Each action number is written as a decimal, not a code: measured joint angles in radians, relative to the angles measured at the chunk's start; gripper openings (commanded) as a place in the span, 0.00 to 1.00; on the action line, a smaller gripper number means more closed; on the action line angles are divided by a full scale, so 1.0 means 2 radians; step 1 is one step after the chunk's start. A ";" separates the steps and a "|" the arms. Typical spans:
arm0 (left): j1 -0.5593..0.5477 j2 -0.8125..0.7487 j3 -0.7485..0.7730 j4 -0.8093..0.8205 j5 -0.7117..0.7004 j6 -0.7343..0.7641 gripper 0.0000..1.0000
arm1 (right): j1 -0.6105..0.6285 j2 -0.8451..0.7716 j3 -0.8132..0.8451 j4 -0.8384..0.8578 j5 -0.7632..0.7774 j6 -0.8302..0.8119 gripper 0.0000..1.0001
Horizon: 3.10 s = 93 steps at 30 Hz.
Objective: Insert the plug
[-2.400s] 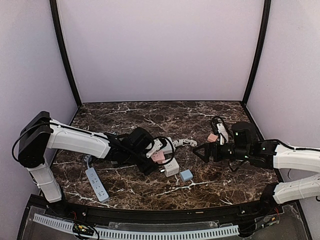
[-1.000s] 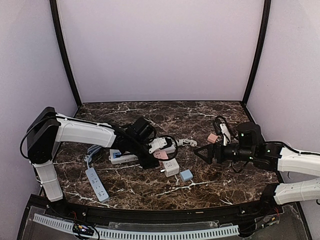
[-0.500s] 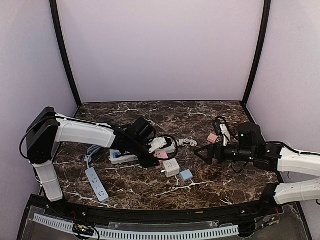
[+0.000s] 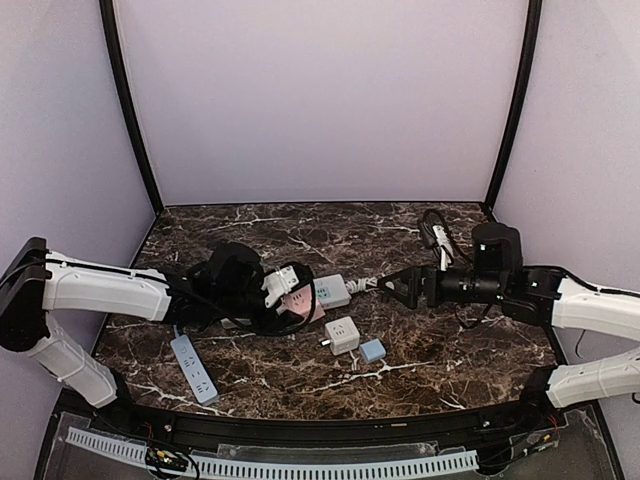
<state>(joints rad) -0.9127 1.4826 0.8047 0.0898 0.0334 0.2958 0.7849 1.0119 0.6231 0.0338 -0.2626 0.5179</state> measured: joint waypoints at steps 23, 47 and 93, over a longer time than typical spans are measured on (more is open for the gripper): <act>-0.022 -0.043 -0.078 0.177 0.019 0.013 0.01 | 0.027 0.193 0.110 0.035 -0.117 0.045 0.99; -0.034 -0.028 -0.095 0.208 0.050 0.045 0.01 | 0.033 0.291 0.169 -0.002 -0.187 0.064 0.90; -0.048 -0.030 -0.103 0.265 0.027 0.062 0.01 | 0.036 0.298 0.179 0.002 -0.241 0.106 0.93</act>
<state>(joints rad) -1.0092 1.4231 0.5983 0.6201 0.0879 0.4198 0.8577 1.6070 0.9821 0.0383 -0.7448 0.7303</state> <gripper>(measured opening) 0.595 0.942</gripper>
